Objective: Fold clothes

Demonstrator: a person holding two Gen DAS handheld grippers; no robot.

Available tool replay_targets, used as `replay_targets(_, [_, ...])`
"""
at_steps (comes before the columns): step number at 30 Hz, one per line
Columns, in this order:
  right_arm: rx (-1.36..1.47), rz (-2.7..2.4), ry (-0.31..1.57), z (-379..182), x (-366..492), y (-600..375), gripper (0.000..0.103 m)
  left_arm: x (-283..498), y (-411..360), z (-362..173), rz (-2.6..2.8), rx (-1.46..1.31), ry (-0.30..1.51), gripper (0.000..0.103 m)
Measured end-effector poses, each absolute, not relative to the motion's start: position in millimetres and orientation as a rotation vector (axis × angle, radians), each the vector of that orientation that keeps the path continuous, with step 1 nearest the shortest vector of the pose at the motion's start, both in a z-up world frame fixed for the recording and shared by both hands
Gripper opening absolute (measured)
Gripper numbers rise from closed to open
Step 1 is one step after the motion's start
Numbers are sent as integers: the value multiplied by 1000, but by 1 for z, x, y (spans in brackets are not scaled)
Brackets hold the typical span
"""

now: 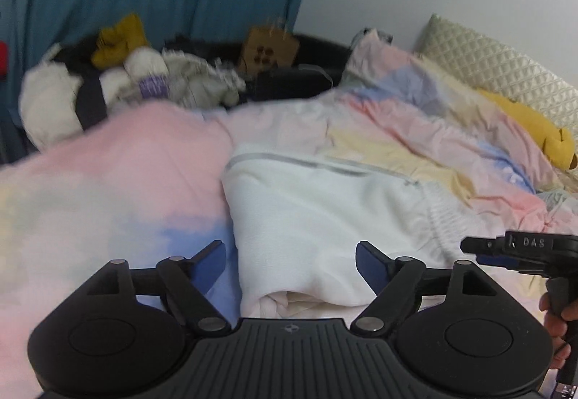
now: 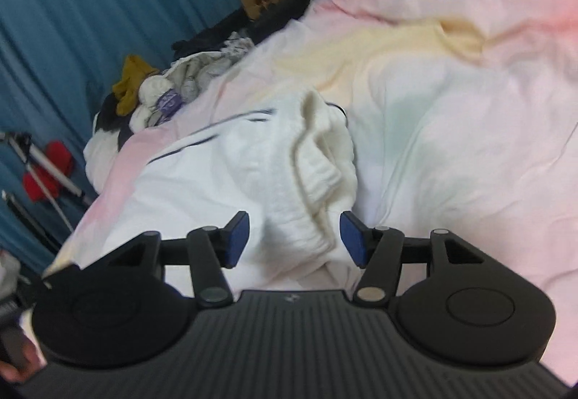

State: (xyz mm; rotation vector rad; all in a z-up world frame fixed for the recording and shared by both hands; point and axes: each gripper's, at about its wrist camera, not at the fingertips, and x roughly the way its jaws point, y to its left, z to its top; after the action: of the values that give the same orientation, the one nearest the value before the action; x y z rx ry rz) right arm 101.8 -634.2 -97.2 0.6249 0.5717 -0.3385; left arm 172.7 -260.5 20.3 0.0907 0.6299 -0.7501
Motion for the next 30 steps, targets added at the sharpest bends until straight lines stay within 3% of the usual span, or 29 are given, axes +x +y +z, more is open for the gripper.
replay_targets(7, [508,-281,472,-34,47,-582,59,87,-233,78,-728,152,505,97])
replay_targets(11, [444,-259,425,-7,17,-550,59,43,-208,93,-717,138,470,101])
replay_targets(20, [265,-224,337,18,-30,-475,70,-28,-150,105,-643,120,410,103])
replay_targets(23, [241,-224,299,14,-39,-457,90,-38,-129,107,-629,92,402,103])
replay_targets(30, [200,-228,303,-12,-33,-436,91,-43,-94,96,-588,29,376,103])
